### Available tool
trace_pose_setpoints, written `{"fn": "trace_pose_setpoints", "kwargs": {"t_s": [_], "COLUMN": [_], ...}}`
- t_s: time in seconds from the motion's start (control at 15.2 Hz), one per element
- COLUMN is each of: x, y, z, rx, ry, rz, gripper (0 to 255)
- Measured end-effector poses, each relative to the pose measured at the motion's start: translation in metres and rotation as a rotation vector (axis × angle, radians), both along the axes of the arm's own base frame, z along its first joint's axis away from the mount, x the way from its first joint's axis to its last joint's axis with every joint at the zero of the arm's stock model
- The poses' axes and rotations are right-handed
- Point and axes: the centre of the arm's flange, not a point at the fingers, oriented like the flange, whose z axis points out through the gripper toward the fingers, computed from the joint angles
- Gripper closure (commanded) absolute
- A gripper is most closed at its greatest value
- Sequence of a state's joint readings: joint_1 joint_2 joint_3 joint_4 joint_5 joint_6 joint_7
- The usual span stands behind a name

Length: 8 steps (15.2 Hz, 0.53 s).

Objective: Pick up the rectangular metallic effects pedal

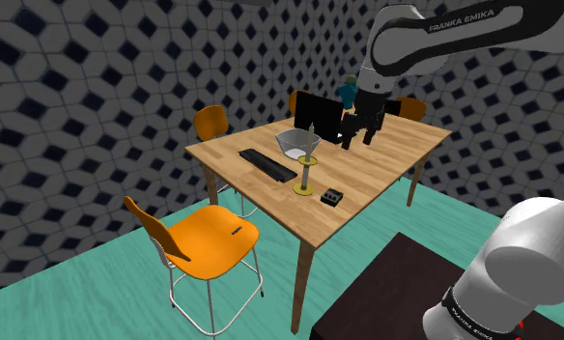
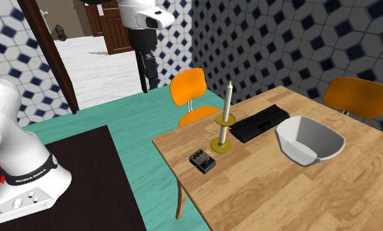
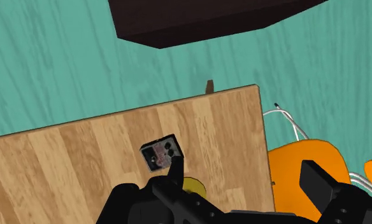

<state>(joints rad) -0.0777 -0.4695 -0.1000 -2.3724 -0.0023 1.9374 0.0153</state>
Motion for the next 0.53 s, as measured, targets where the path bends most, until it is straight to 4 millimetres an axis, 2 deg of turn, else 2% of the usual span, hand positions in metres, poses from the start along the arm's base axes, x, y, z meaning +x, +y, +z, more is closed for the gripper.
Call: {"fn": "trace_pose_setpoints", "kwargs": {"t_s": [0.33,0.53], "x": [0.038,0.054], "y": [-0.033,-0.052], "z": [-0.05,-0.081], "rx": [0.055,0.089], "ry": [0.031,0.05], "rz": [-0.153,-0.244], "gripper": [0,0]}}
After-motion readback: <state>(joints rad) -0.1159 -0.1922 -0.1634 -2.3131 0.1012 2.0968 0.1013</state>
